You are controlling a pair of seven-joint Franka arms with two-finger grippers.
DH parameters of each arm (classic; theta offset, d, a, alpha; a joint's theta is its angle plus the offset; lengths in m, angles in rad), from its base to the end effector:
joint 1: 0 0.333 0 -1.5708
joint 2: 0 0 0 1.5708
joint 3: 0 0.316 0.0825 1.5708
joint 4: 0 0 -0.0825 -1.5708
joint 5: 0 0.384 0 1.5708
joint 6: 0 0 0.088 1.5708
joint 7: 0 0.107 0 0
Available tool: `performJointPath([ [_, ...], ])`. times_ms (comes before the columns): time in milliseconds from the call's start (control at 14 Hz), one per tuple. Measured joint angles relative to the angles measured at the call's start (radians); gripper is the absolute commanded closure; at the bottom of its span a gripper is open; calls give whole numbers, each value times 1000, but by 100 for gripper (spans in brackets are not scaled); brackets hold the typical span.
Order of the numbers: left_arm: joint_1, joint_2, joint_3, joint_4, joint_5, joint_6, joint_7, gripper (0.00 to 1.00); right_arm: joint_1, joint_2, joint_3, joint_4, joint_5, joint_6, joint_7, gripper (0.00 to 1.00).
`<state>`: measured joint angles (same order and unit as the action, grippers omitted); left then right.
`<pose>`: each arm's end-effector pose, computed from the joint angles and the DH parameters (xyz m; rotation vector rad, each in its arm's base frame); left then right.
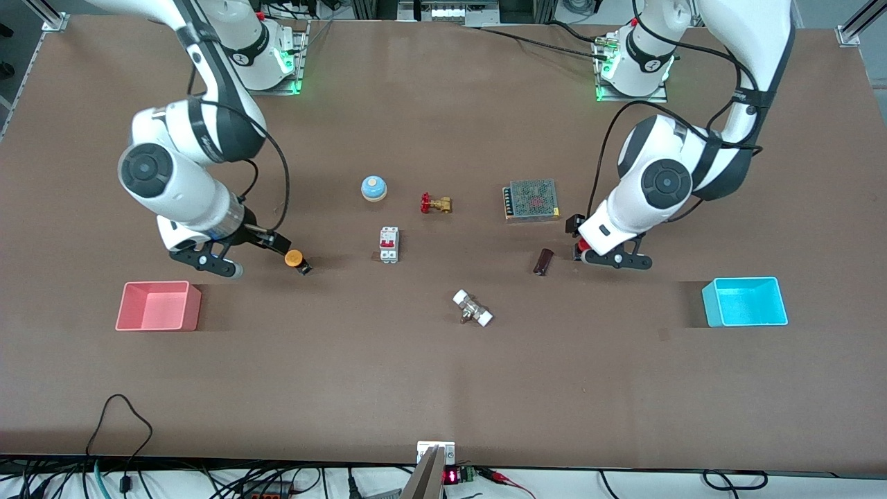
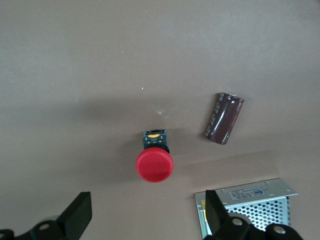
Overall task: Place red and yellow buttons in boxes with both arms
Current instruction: 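Reach the right gripper to the yellow button while the left gripper reaches the red button, then close the right gripper on the yellow button while the left gripper grasps the red button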
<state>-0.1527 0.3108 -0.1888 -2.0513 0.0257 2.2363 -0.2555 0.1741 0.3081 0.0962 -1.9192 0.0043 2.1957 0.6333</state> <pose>0.5455 -0.1909 0.2793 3.1300 -0.1530 -0.1976 0.5920 0.1614 0.3312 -3.0715 0.5742 0.0648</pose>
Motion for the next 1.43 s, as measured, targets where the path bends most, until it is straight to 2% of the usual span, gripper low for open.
performJointPath([
  [286, -7, 4, 0, -61, 0, 124, -11, 0, 2, 74, 0, -5, 0, 91, 117, 0],
  [714, -8, 89, 1, -75, 11, 249, -11, 2, 7, 136, 0, -5, 0, 136, 156, 0],
  [1143, -8, 124, 4, -75, 24, 284, -11, 25, 14, 173, 0, -5, 0, 139, 156, 0],
  [1214, -8, 128, 5, -75, 40, 288, -11, 31, 14, 174, 0, -5, 0, 139, 156, 1],
  [1429, -8, 133, 7, -75, 54, 292, -11, 57, 14, 183, 0, -5, 0, 139, 156, 2],
])
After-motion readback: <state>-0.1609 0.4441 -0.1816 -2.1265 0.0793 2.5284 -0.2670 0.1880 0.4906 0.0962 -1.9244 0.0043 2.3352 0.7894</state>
